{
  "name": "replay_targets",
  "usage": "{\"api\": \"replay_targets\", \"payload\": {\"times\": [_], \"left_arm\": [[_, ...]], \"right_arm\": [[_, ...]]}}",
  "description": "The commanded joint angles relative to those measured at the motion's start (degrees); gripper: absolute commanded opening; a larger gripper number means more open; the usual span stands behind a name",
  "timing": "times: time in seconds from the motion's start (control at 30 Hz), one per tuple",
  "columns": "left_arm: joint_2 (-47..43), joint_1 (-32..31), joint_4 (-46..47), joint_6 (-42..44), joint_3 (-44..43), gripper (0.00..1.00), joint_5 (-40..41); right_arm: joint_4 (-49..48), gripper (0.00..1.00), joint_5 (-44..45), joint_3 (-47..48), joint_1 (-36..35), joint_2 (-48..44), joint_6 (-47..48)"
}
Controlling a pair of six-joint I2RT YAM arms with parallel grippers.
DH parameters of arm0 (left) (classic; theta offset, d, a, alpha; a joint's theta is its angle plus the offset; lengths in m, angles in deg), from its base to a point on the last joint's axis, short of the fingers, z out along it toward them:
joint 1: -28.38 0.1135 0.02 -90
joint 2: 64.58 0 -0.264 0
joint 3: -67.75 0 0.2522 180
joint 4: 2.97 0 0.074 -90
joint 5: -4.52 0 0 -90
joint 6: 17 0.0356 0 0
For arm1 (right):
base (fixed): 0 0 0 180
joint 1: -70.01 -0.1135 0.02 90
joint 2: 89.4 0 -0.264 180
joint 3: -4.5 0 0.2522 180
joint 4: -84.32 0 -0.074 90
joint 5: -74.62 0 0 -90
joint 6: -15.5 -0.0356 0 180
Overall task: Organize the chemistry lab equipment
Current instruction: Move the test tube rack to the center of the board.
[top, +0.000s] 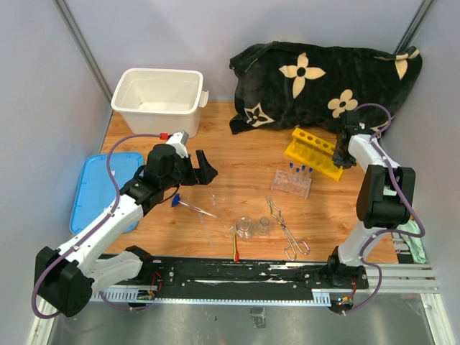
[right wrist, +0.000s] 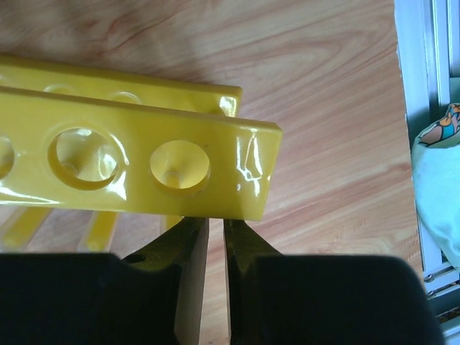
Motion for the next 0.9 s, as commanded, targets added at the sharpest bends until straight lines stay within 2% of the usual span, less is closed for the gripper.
{"api": "replay_targets", "payload": {"times": [0.0, 0.37, 0.7, 0.87], "left_arm": [[-0.16, -0.14, 0.03, 1.6, -1.19, 0.98, -0.17], [0.91, -0.14, 0.14, 1.96, -1.67, 0.98, 0.06], [2.33, -0.14, 0.34, 2.33, -2.07, 0.98, 0.37], [2.35, -0.14, 0.56, 1.88, -2.15, 0.98, 0.06]], "right_arm": [[-1.13, 0.15, 4.06, 3.36, 0.91, 2.6, 0.58], [-3.09, 0.15, 7.98, 11.04, 1.15, 9.42, 2.43], [-4.12, 0.15, 7.93, 20.35, 2.63, 14.78, 5.95], [-3.42, 0.18, 6.09, 19.86, 2.67, 11.53, 6.16]]}}
